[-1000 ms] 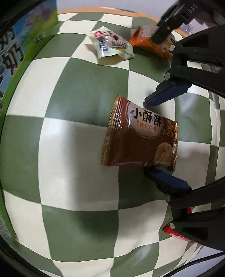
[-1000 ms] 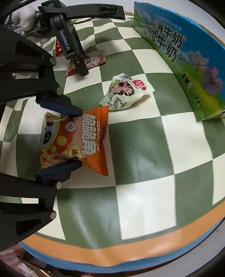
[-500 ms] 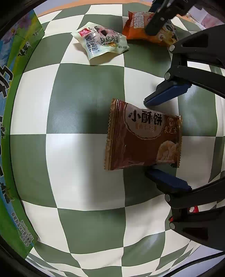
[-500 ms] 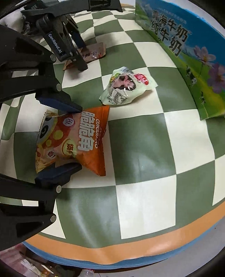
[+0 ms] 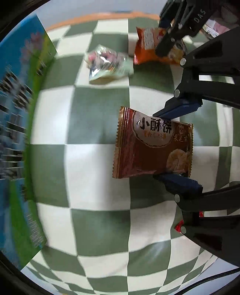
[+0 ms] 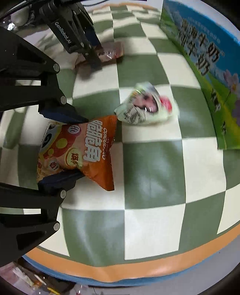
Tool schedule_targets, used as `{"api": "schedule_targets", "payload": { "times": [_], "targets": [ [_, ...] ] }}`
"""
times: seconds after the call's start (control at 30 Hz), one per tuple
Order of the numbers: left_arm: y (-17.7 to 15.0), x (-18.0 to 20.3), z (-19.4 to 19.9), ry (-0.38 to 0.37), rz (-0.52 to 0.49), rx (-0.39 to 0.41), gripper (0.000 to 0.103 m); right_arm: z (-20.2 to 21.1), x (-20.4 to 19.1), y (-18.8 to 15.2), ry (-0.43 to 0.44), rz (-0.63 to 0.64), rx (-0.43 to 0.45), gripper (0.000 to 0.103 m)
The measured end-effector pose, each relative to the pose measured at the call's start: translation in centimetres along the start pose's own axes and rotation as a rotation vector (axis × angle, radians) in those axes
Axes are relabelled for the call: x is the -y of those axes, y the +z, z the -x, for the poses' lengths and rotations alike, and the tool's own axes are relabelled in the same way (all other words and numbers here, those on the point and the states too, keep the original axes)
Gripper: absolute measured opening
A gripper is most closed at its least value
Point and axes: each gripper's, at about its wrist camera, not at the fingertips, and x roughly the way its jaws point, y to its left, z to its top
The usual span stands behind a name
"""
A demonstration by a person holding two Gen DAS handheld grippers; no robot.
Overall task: Organize snacks
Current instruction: 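Lower both packs into the cardboard box, open both tools and withdraw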
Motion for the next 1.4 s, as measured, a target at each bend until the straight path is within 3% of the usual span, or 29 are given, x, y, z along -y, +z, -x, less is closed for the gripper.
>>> {"api": "schedule_targets", "payload": {
  "times": [0.2, 0.37, 0.47, 0.57, 0.67, 0.87, 1.17, 1.27, 1.33, 1.4],
  "targets": [
    [1.0, -0.3, 7.6, -0.102, -0.002, 0.112, 0.053, 5.5, -1.8, 0.1, 0.159, 0.010, 0.060, 0.049],
    [6.1, -1.3, 15.2, -0.186, 0.013, 0.195, 0.053, 12.4, -3.3, 2.9, 0.274, 0.034, 0.178, 0.049],
    [10.5, -2.7, 17.9, -0.179, 0.022, 0.233, 0.053, 15.6, -4.7, 6.6, 0.304, 0.058, 0.245, 0.049],
    [15.0, -3.6, 18.0, -0.155, 0.046, 0.242, 0.053, 18.0, -6.2, 11.1, 0.290, 0.088, 0.309, 0.049],
    [20.6, -5.3, 16.9, -0.159, 0.091, 0.186, 0.053, 18.8, -7.5, 15.8, 0.264, 0.108, 0.329, 0.049],
    [27.9, -6.8, 12.7, -0.159, 0.138, 0.076, 0.053, 16.0, -10.3, 24.7, 0.200, 0.105, 0.291, 0.049],
    [32.4, -6.7, 8.9, -0.123, 0.142, -0.009, 0.055, 11.7, -11.2, 30.8, 0.175, 0.081, 0.227, 0.052],
    [32.7, -7.2, 8.4, -0.143, 0.161, -0.014, 0.068, 10.6, -11.0, 31.7, 0.173, 0.068, 0.197, 0.083],
    [32.9, -7.6, 8.4, -0.149, 0.164, -0.001, 0.078, 10.4, -10.8, 32.0, 0.172, 0.063, 0.195, 0.084],
    [32.9, -7.8, 8.6, -0.128, 0.160, 0.012, 0.079, 10.3, -10.5, 32.0, 0.157, 0.061, 0.192, 0.084]
  ]
}}
